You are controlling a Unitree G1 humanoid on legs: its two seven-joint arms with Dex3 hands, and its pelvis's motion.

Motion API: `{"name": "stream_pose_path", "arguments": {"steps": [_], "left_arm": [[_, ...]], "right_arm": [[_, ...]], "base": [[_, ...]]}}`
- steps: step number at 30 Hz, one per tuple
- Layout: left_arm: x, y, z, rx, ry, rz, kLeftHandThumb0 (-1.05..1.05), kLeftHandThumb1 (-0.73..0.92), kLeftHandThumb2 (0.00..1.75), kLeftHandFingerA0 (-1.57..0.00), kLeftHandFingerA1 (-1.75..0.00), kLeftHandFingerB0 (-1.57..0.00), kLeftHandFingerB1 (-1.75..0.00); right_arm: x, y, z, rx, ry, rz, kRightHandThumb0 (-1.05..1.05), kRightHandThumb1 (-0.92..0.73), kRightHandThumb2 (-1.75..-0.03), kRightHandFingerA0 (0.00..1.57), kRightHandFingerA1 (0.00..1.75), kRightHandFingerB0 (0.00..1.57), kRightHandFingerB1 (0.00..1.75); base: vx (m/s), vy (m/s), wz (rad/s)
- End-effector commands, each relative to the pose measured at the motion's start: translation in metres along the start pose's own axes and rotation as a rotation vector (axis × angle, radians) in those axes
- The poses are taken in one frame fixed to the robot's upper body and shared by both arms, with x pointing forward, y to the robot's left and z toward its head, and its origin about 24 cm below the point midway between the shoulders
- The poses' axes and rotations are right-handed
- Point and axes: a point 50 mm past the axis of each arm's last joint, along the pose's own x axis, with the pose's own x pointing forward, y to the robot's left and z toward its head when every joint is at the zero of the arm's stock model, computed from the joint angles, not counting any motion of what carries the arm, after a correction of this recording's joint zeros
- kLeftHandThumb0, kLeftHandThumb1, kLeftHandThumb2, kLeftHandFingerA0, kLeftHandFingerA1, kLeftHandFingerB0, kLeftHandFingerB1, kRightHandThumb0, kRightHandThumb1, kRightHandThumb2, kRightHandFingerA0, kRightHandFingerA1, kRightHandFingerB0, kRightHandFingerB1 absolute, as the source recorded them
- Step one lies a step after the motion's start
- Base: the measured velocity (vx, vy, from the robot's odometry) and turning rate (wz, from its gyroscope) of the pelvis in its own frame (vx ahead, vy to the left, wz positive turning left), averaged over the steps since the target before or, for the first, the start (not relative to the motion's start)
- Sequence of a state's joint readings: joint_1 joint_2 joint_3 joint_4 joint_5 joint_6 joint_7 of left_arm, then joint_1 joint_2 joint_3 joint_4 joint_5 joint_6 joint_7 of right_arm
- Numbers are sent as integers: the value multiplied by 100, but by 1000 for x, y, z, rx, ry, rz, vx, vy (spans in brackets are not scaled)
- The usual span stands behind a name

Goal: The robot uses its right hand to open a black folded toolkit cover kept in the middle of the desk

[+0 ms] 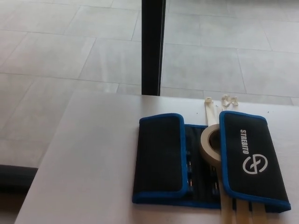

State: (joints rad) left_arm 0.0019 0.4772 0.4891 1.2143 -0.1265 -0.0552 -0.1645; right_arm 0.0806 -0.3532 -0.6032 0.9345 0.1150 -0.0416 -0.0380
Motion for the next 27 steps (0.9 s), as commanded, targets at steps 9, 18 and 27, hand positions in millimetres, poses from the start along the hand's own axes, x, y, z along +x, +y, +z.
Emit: {"name": "stream_pose_path", "arguments": {"steps": [9,18,27], "left_arm": [[-1,14,8,-156,-26,-15,-91,89,67,-33,-57,-28,-40],[0,14,9,-182,-27,-5,-95,71,85,-34,-59,-24,-45],[0,14,15,-147,-39,-14,-92,88,66,-35,-57,-27,-39]], "right_arm": [[14,-40,98,403,-275,-223,-100,-92,-68,0,70,0,55],[-25,-11,212,345,-777,-18,-100,-85,-65,12,97,12,67],[-100,81,258,-102,-1176,323,-69,-85,-65,10,39,10,23]], "base": [[0,0,-1],[0,0,2],[0,0,2]]}}
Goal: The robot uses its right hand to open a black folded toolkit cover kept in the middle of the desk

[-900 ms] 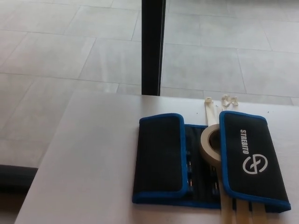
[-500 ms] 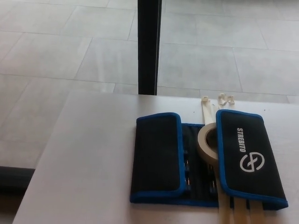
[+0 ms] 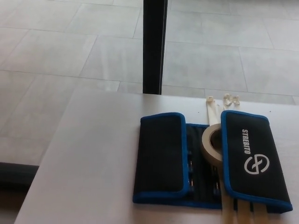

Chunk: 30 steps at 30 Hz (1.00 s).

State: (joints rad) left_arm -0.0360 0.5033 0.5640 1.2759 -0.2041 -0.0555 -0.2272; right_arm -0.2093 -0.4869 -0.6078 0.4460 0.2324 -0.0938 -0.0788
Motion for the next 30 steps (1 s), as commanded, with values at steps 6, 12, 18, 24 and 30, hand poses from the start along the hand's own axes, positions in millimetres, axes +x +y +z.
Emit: {"name": "stream_pose_path", "arguments": {"steps": [6,12,18,24,30], "left_arm": [[0,6,10,-28,-24,6,-91,87,66,-37,-57,-29,-40],[0,5,12,-34,-26,-1,-92,65,106,-32,-61,-24,-50],[0,5,14,-11,-40,0,-95,87,66,-35,-56,-30,-40],[1,5,16,-5,-38,-12,-94,88,67,-34,-56,-27,-39],[1,5,17,-14,-40,-4,-92,87,66,-35,-56,-29,-39]], "right_arm": [[-56,136,27,-472,-375,710,-87,-65,-107,3,28,4,23],[-74,156,16,-585,-434,837,-83,-63,-107,1,29,9,28],[-88,170,-6,-731,-447,980,-81,-80,-65,3,29,18,26],[-89,174,-20,-835,-424,1036,-79,-78,-64,1,30,15,25],[-90,176,-28,-858,-440,1037,-77,-58,-95,5,50,16,44]], "base": [[0,0,0],[0,0,0],[0,0,0],[0,0,0],[0,0,0]]}}
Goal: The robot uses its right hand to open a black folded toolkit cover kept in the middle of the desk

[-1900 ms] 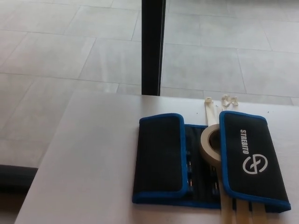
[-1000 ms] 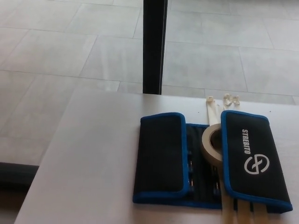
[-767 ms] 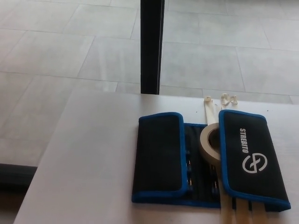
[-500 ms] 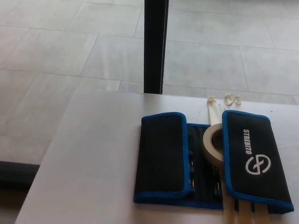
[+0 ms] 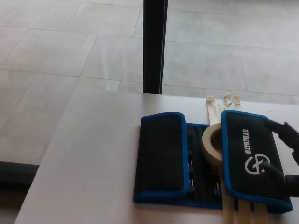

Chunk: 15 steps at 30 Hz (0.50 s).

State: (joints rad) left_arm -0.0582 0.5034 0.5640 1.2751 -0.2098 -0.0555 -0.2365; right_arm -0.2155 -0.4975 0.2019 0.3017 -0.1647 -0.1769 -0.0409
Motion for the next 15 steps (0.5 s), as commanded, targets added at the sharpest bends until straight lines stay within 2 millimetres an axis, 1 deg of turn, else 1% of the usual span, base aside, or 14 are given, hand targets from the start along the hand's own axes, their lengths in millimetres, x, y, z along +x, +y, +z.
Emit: {"name": "stream_pose_path", "arguments": {"steps": [1,2,3,4,5,6,7,9,12,14,15], "left_arm": [[-1,11,10,17,-16,15,-98,75,76,-31,-56,-26,-41],[-1,11,11,14,-13,12,-93,87,67,-31,-55,-27,-38],[-1,11,11,11,-12,11,-93,87,67,-31,-55,-27,-38],[-1,11,11,22,-12,12,-97,75,76,-31,-56,-25,-41],[-1,11,11,15,-14,13,-93,85,66,-33,-56,-29,-39],[-1,11,11,14,-14,13,-93,85,66,-33,-56,-29,-39],[-1,11,11,17,-13,15,-96,75,76,-32,-57,-27,-42],[-1,10,11,16,-16,14,-98,75,75,-31,-59,-27,-42],[-1,11,10,9,-13,21,-99,73,75,-33,-58,-27,-42],[-2,12,10,35,-13,18,-97,76,76,-31,-57,-25,-42],[-2,12,11,46,-12,15,-93,88,67,-32,-55,-27,-38]], "right_arm": [[1,10,-3,-359,-106,155,-73,-57,-92,11,53,19,44],[1,10,-3,-370,-110,150,-71,-70,-62,15,50,28,32],[1,10,-3,-374,-112,147,-71,-70,-62,15,50,28,32],[1,9,-2,-377,-115,149,-71,-56,-91,13,56,20,45],[0,7,-2,-398,-120,147,-67,-70,-62,16,52,28,32],[0,7,-2,-401,-122,147,-67,-70,-62,16,52,28,32],[-1,7,-2,-413,-127,140,-66,-69,-61,19,53,31,32],[-3,5,-3,-438,-130,149,-65,-68,-61,20,52,32,32],[-3,3,-3,-463,-145,152,-65,-69,-61,20,52,32,32],[-4,1,-4,-498,-131,179,-66,-70,-62,17,51,31,31],[-5,1,-5,-508,-133,181,-65,-69,-62,19,51,32,32]], "base": [[0,0,0],[0,0,0],[0,0,0],[0,0,0],[0,0,0],[0,0,0],[0,0,0],[0,0,0],[0,0,0],[0,0,0],[0,0,0]]}}
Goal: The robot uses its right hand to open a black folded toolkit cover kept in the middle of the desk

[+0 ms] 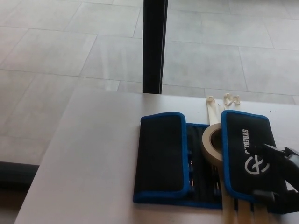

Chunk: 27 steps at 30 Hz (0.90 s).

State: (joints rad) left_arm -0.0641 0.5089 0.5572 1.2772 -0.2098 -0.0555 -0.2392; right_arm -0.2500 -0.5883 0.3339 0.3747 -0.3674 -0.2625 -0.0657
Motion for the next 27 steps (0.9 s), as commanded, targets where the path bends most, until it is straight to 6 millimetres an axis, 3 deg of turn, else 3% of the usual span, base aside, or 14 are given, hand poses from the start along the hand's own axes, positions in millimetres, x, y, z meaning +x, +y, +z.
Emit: {"name": "stream_pose_path", "arguments": {"steps": [1,2,10,15,16,17,18,19,20,21,22,23,24,27], "left_arm": [[-2,12,8,40,-10,18,-94,87,66,-30,-56,-28,-39],[-2,12,8,34,-11,21,-98,75,77,-30,-57,-26,-42],[-2,12,11,16,-18,23,-96,75,76,-31,-59,-26,-42],[-2,13,13,56,-13,16,-93,89,67,-31,-56,-27,-39],[-2,12,13,53,-13,15,-94,88,67,-32,-56,-27,-39],[-2,12,12,60,-18,14,-96,87,67,-32,-57,-27,-40],[-2,12,12,66,-20,15,-96,87,67,-32,-57,-27,-40],[-2,12,12,65,-20,17,-96,87,67,-32,-57,-28,-40],[-2,12,12,63,-19,19,-96,87,67,-32,-57,-28,-40],[-1,12,11,20,-11,21,-96,85,66,-32,-57,-28,-40],[-2,12,12,26,-14,15,-95,86,66,-34,-57,-28,-40],[-1,12,12,28,-15,15,-95,86,66,-34,-57,-28,-40],[-1,12,12,39,-17,18,-93,87,66,-34,-57,-28,-40],[-1,11,12,13,-12,21,-92,86,66,-32,-56,-28,-40]], "right_arm": [[-4,-8,-2,-213,-72,35,-64,-68,-62,19,54,33,33],[-5,-6,-2,-215,-79,39,-65,-71,-61,20,51,33,33],[-7,4,6,-301,-129,86,-66,-73,-62,19,50,31,32],[-9,13,12,-305,-145,120,-68,-73,-62,17,49,30,32],[-9,14,13,-304,-144,124,-70,-57,-91,13,54,21,45],[-10,17,14,-309,-142,130,-67,-70,-61,14,50,28,31],[-9,19,14,-312,-141,131,-67,-70,-61,14,50,28,31],[-9,20,14,-313,-139,129,-71,-55,-90,11,54,20,44],[-9,21,14,-316,-135,126,-71,-55,-90,11,54,20,44],[-7,22,15,-327,-127,130,-69,-70,-61,13,50,26,30],[-6,23,15,-327,-120,129,-68,-71,-61,12,50,25,30],[-5,23,16,-339,-107,126,-70,-55,-88,11,54,16,43],[-4,24,15,-359,-109,104,-66,-69,-61,15,51,26,30],[-1,22,13,-400,-85,73,-68,-70,-61,15,53,25,30]], "base": [[0,0,0],[0,0,0],[0,0,0],[0,0,0],[0,0,0],[0,0,0],[0,0,0],[0,0,0],[0,0,0],[0,0,0],[0,0,0],[0,0,0],[0,0,0],[0,0,0]]}}
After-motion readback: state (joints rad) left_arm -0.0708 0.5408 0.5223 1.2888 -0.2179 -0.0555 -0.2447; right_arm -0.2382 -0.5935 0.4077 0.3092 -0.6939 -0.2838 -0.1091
